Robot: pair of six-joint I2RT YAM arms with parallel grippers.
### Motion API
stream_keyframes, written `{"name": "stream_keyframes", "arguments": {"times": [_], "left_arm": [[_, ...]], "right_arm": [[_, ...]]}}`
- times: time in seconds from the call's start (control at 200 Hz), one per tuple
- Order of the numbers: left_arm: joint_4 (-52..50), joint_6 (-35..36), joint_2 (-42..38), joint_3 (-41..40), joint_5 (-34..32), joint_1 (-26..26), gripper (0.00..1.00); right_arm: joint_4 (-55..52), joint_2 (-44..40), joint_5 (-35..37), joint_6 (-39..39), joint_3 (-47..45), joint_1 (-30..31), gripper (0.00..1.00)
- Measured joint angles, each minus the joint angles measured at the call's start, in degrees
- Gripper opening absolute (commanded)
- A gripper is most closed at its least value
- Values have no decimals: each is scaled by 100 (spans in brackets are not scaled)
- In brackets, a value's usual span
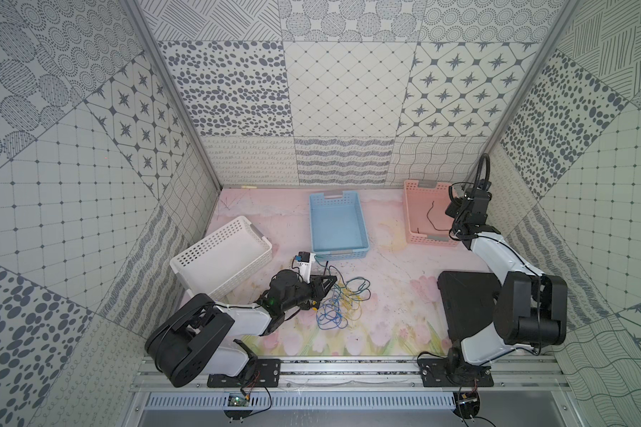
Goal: Untangle and sort cables by color
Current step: Place the cable in the bin, then untie the cable.
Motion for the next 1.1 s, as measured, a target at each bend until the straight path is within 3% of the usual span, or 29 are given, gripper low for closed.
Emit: {"name": "stream_keyframes", "arguments": {"times": [0.165, 0.33, 0.405, 0.47, 0.6, 0.69, 0.956, 1.101], "left_arm": [[-549, 125, -529, 0, -151, 0, 47], [-1126, 254, -1075, 70, -319, 0, 54], [-1427, 308, -1316, 144, -407, 0, 55], [-1740, 354, -1519, 232, -483, 0, 56], [-2647, 426, -1980, 531, -763, -44, 60], [-3405, 483, -2326, 802, -1113, -225, 61], [-5307, 708, -2846, 1539, -2376, -815, 61], [-5845, 723, -2955, 1611, -2686, -940, 61]], "right_arm": [[330, -306, -844, 131, -409, -109, 50], [1690, -1147, -3169, 872, -1602, -39, 55], [2446, -1340, -4107, 1294, -2116, 308, 56], [2555, -1561, -4533, 1316, -2476, 964, 57], [1902, -2070, -4533, 839, -2747, 2699, 60], [1602, -2308, -4463, 658, -2833, 3375, 62], [660, -2544, -3851, 136, -3456, 3744, 62], [511, -2562, -3893, 118, -3681, 3746, 62]]}}
